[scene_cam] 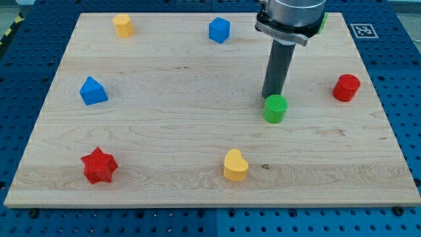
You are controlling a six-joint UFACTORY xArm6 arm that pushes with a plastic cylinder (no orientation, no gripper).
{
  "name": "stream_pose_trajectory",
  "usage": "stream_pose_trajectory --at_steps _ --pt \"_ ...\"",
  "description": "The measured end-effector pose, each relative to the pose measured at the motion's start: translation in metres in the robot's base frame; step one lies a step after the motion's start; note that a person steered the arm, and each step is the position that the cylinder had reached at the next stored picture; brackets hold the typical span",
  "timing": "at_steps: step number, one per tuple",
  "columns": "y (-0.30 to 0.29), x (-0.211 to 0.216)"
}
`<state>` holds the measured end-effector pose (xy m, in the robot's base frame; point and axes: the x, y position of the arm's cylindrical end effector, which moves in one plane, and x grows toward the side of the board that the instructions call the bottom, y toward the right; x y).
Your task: Slide the green circle towards the right side of the board
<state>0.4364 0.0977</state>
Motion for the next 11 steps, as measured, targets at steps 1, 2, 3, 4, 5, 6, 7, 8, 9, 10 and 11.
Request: stream_pose_trajectory --at_steps 1,2,3,4,5,6,7,8,9,10,11 --pt "-0.043 0.000" --pt "-0.033 0.028" --pt "-0.031 0.032" --pt "-0.031 0.032" --pt "-0.031 0.049" --pt "-0.034 0.038" --pt "-0.033 0.013" --pt "-0.013 0.033" --pt "-0.012 0.040" --pt "-0.006 0.040" --pt "0.016 0.040"
